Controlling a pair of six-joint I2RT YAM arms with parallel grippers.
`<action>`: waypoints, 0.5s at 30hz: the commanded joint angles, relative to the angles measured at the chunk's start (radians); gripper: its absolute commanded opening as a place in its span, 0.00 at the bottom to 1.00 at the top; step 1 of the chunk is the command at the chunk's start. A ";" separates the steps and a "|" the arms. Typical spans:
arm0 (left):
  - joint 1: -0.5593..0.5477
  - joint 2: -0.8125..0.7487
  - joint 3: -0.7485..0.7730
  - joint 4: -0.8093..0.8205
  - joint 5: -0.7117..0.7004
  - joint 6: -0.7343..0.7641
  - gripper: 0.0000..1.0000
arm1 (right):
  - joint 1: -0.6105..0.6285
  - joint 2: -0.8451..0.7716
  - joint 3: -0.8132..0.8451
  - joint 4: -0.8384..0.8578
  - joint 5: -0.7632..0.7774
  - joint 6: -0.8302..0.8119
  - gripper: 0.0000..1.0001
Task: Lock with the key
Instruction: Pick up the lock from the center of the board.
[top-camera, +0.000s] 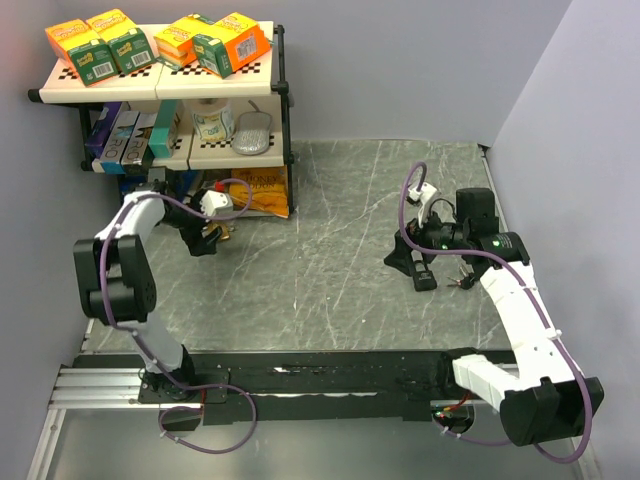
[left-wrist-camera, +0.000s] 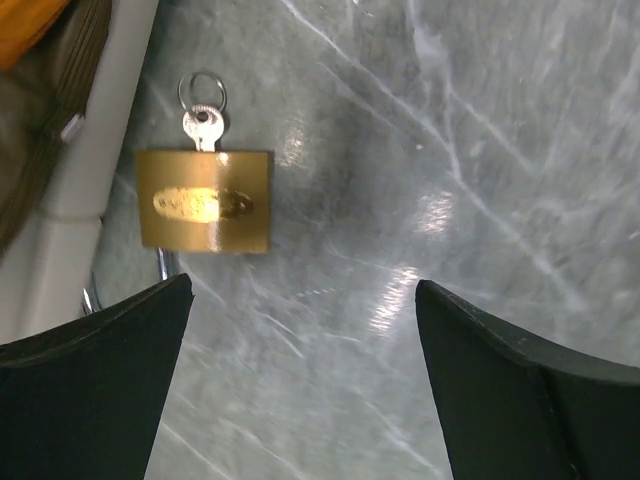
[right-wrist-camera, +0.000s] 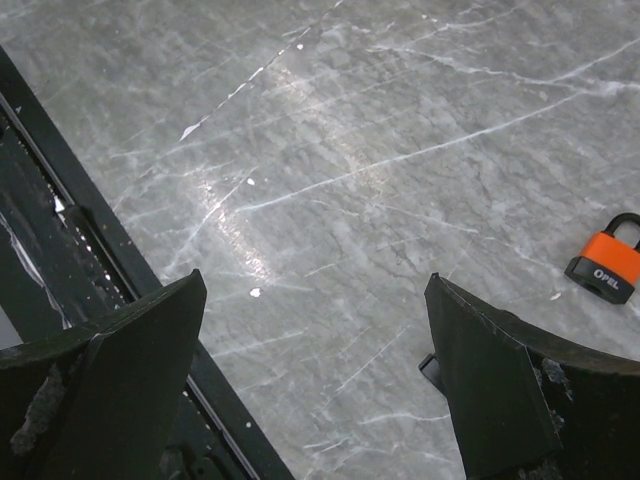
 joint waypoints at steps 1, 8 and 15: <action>0.021 0.101 0.118 -0.098 0.122 0.311 0.97 | -0.002 0.005 0.034 -0.029 -0.021 -0.033 1.00; 0.019 0.223 0.189 -0.078 0.136 0.314 0.96 | -0.002 0.013 0.031 -0.054 -0.015 -0.031 1.00; 0.016 0.247 0.145 0.019 0.113 0.249 0.96 | -0.002 0.011 0.022 -0.051 -0.014 -0.017 1.00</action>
